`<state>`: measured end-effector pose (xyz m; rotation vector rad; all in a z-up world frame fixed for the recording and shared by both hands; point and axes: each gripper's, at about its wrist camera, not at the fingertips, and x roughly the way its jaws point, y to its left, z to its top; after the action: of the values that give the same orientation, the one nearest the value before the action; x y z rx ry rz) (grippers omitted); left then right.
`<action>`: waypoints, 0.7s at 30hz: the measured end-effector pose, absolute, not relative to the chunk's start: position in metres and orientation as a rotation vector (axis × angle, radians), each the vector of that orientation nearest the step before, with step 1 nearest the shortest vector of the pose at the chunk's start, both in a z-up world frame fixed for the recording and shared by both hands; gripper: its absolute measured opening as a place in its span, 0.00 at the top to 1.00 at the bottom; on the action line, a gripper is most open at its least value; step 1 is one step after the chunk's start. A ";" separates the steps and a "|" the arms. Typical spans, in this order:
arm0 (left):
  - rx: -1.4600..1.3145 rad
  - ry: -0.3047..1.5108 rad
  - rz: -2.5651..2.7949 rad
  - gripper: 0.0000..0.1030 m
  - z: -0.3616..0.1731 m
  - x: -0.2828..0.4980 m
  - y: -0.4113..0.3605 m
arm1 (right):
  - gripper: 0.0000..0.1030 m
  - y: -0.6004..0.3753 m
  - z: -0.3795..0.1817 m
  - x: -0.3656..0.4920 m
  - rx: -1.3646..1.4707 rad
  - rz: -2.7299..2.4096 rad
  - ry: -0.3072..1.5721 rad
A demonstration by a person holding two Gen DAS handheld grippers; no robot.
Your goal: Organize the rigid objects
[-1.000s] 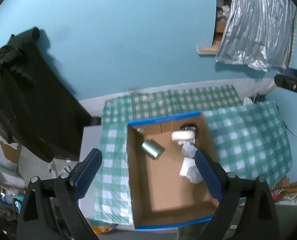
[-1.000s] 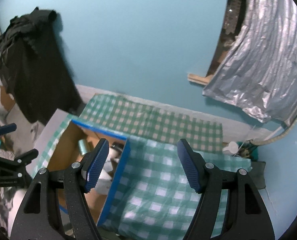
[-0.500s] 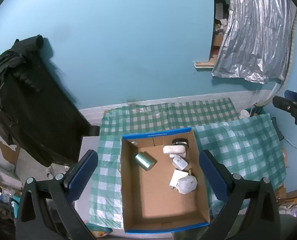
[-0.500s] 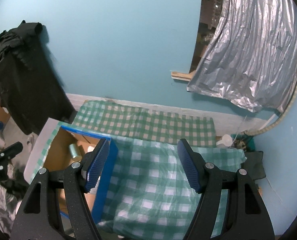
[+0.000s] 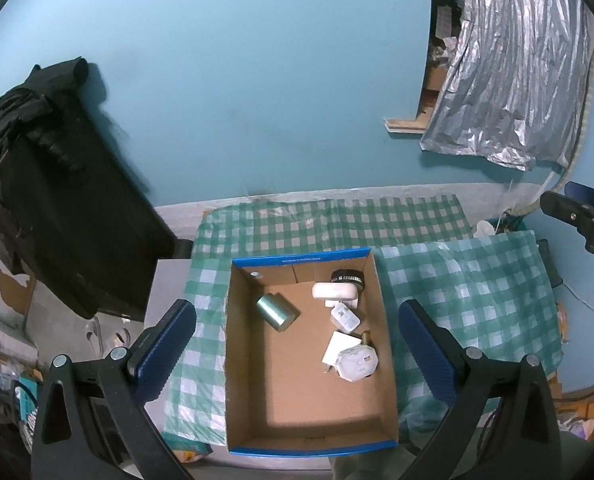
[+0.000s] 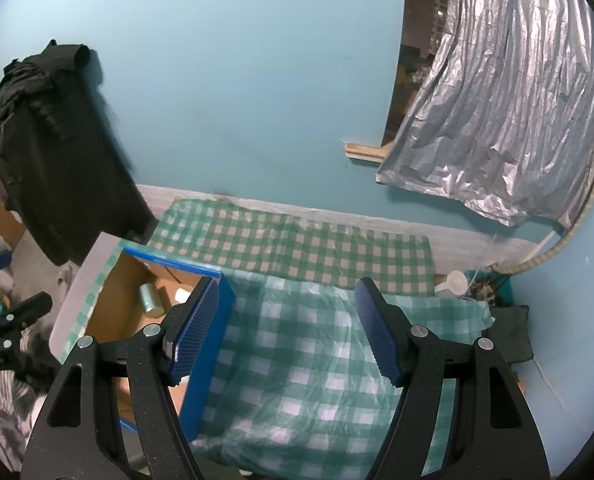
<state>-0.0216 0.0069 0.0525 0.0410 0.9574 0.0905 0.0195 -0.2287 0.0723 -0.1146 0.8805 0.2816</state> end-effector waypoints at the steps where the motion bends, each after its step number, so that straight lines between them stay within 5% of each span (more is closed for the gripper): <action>1: 0.041 0.953 0.095 0.01 0.053 -0.023 0.007 | 0.32 -0.229 0.072 0.020 -0.116 0.284 0.880; 21: 0.068 0.958 0.125 0.01 0.053 -0.024 -0.003 | 0.32 -0.230 0.075 0.024 -0.125 0.311 0.876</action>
<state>-0.0241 -0.0034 0.0527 0.0681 0.9579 0.1252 0.0243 -0.2301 0.0746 -0.1250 0.8760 0.3108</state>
